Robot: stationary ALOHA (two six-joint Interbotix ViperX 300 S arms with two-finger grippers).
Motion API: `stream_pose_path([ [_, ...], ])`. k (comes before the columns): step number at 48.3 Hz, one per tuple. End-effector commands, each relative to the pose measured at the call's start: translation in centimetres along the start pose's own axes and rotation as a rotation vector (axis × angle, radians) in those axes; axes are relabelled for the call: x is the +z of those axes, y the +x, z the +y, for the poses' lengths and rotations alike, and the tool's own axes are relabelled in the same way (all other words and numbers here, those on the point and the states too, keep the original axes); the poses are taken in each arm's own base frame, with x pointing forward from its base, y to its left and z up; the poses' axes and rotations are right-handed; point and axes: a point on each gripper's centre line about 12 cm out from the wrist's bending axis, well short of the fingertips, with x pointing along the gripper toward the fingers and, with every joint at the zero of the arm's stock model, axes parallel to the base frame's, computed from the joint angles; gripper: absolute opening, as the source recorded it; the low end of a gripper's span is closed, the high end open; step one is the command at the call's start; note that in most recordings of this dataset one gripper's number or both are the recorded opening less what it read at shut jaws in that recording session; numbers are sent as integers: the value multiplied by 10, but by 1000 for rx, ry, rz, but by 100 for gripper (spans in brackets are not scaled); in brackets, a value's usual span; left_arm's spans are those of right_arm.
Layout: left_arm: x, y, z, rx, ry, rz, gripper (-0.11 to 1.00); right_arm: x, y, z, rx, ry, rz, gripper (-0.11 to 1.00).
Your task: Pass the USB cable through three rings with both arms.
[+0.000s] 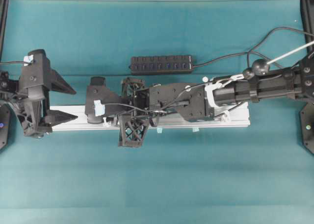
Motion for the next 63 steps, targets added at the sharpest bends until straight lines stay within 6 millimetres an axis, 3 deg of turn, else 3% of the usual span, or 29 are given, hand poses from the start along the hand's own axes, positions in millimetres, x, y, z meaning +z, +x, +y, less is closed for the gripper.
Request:
stream_pose_path([
  [1,3,2,-4,-14,8,-22,84,10,-6,0,3,-1,-40,-8],
  [11,1,13,-13,-41,31,-18,82,11,-4,-4,1,8,-44,-8],
  [34,-2,62,-19,-57,41,-26,81,11,-3,-6,0,12,-44,-8],
  [45,-17,69,-16,-47,37,15,71,11,-3,-6,0,12,-46,-8],
  [63,-14,76,-13,-42,30,-1,69,11,-4,-5,1,11,-49,-8],
])
